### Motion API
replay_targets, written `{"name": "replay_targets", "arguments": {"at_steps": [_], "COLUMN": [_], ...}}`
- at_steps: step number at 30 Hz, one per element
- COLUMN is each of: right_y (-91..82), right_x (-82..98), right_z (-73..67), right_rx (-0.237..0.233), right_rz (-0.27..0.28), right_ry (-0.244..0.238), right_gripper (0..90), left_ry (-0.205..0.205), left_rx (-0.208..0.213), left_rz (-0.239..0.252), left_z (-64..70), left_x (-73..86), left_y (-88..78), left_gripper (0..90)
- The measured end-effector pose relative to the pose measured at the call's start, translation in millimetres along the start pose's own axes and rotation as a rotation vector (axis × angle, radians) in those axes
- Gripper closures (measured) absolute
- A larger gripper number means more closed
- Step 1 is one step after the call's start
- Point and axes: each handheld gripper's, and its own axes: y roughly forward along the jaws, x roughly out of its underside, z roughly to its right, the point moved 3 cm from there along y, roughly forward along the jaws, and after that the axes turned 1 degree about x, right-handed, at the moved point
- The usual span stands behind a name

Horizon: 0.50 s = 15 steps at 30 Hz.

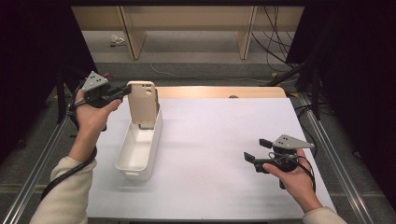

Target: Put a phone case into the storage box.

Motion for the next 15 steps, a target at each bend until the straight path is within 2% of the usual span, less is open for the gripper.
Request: {"name": "replay_targets", "arguments": {"at_steps": [15], "right_y": [0.0], "right_x": [0.1], "right_z": [-0.3], "right_rx": [-0.001], "right_rz": [-0.003], "right_ry": [0.001], "right_gripper": [17.2], "left_ry": [-0.006], "left_rx": [-0.005], "left_rz": [-0.018], "left_z": [-7.4], "left_x": [15.2], "left_y": [7.8], "left_gripper": [83.3]}}
